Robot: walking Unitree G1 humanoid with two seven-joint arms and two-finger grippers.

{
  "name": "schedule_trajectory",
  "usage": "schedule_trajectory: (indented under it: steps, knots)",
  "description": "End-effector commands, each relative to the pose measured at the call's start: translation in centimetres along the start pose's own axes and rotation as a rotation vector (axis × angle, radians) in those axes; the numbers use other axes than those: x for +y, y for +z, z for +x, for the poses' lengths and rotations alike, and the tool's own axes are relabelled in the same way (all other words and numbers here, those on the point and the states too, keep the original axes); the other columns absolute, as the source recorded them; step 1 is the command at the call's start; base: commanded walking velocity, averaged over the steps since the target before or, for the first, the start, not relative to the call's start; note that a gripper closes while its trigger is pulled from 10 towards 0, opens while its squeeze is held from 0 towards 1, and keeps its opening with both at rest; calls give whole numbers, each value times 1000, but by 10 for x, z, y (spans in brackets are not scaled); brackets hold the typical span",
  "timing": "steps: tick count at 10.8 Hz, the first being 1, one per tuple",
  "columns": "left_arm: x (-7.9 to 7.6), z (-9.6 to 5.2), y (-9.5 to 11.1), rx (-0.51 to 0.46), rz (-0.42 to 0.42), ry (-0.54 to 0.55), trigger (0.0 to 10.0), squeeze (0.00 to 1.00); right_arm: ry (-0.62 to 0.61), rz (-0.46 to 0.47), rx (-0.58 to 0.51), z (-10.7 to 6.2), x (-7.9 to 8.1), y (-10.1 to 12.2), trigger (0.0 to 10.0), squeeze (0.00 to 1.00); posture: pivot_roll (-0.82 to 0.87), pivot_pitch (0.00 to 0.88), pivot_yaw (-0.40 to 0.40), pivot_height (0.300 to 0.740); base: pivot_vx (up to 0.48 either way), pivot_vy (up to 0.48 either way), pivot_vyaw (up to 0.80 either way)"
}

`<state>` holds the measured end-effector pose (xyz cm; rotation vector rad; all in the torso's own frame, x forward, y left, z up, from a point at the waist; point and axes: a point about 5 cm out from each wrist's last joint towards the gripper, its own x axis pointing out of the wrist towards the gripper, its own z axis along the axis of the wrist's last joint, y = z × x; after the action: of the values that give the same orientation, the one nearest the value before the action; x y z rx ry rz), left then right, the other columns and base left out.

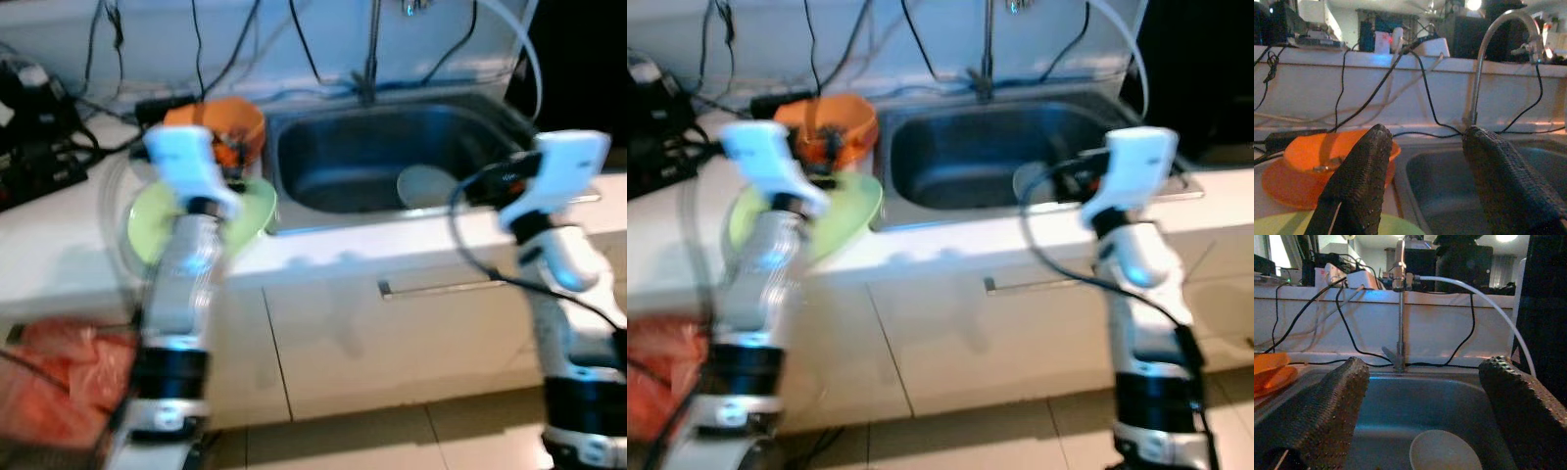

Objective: Kitchen organization

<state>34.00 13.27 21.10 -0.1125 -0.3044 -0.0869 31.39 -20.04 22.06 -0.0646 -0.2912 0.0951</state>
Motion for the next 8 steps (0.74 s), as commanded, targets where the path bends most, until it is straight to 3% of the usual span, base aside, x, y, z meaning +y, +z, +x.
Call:
schedule_trajectory:
  steps: [1,6,8]
  knots:
    - [10,0,5,-21,11,34,10000,0,19,-3,-14,3,7,3,10000,0,-10,0,75,740,0,0,800]
    - [12,3,8,-22,30,33,10000,0,22,-11,-24,5,10,4,10000,0,-11,0,70,740,0,0,0]
    - [13,3,7,-18,41,38,10000,0,20,-26,-38,7,10,7,10000,0,-10,0,68,740,306,-176,650]
